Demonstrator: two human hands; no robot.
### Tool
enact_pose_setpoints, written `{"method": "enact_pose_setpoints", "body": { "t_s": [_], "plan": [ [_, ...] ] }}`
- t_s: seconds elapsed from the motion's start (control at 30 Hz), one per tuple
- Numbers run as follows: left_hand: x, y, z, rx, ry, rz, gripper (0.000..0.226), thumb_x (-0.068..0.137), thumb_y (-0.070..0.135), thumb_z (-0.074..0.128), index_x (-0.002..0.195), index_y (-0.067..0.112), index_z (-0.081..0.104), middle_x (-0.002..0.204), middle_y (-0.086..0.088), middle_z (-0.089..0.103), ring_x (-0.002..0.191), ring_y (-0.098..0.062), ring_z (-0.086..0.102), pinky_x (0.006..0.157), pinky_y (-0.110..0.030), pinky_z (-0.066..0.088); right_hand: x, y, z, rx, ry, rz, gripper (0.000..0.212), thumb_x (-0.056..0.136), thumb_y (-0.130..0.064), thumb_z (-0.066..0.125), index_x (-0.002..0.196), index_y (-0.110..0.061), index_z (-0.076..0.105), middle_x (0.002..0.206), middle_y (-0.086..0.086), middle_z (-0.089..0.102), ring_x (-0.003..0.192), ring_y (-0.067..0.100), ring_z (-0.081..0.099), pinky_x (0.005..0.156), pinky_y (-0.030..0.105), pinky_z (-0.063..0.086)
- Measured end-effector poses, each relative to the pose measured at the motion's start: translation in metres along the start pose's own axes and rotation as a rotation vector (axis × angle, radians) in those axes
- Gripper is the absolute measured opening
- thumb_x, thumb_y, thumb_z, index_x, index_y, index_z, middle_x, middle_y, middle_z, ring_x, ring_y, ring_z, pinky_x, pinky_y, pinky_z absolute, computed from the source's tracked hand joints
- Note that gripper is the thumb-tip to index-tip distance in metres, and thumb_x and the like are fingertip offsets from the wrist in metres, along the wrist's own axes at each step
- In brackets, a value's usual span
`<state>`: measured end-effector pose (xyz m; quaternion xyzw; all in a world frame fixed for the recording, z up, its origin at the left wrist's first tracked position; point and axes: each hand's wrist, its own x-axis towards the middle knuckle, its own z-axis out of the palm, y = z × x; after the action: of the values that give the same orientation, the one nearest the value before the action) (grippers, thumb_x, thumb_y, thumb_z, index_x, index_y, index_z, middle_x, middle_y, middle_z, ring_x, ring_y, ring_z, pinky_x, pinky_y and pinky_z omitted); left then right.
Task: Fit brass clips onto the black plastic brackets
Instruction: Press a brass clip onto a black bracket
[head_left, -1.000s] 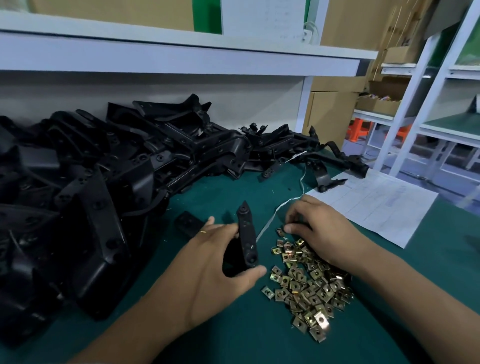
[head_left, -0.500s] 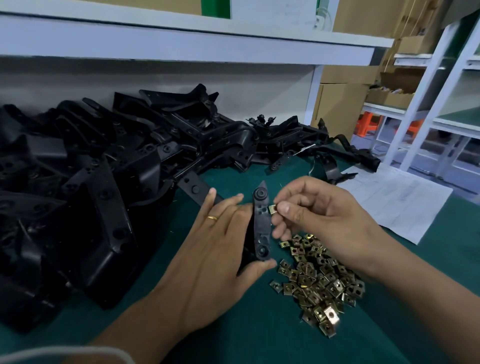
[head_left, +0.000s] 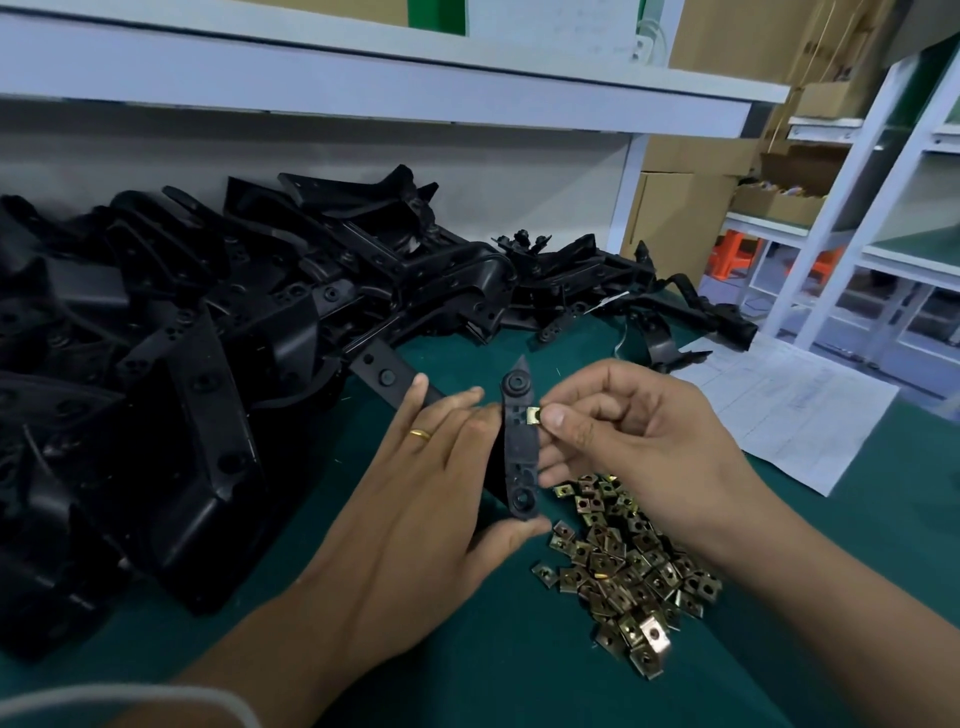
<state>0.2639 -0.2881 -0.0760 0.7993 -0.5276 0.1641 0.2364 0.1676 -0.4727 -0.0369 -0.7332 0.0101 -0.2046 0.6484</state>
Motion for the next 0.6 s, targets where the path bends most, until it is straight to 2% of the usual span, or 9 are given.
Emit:
{"method": "enact_pose_setpoints", "body": {
  "t_s": [0.13, 0.4, 0.6],
  "plan": [
    [-0.0003, -0.0006, 0.0001, -0.035, 0.024, -0.006, 0.076, 0.095, 0.07, 0.048, 0.149, 0.016, 0.037, 0.148, 0.006, 0.051, 0.152, -0.011, 0.031, 0.13, -0.043, 0.012, 0.0007, 0.0001, -0.0006, 0.037, 0.024, 0.016, 0.015, 0.09, -0.009, 0.072, 0.1, 0.002, 0.069, 0.085, 0.022, 0.075, 0.076, 0.035, 0.077, 0.068, 0.036, 0.064],
    [-0.0004, 0.0006, 0.0002, -0.024, -0.023, 0.02, 0.081, 0.095, 0.072, 0.046, 0.15, 0.013, 0.039, 0.15, 0.002, 0.05, 0.152, -0.011, 0.03, 0.13, -0.04, 0.01, -0.0005, -0.001, -0.0002, 0.033, -0.024, 0.016, 0.012, 0.092, 0.0, 0.068, 0.101, 0.007, 0.066, 0.081, 0.02, 0.074, 0.073, 0.03, 0.076, 0.069, 0.033, 0.063],
    [0.0001, 0.0, -0.0023, -0.065, 0.017, 0.007, 0.081, 0.096, 0.071, 0.047, 0.153, 0.014, 0.039, 0.152, 0.007, 0.048, 0.153, -0.008, 0.028, 0.13, -0.041, 0.01, -0.0006, -0.0068, -0.0007, 0.024, -0.005, -0.005, 0.017, 0.09, -0.005, 0.069, 0.102, 0.007, 0.066, 0.085, 0.024, 0.074, 0.073, 0.031, 0.076, 0.068, 0.033, 0.063]
  ]
}}
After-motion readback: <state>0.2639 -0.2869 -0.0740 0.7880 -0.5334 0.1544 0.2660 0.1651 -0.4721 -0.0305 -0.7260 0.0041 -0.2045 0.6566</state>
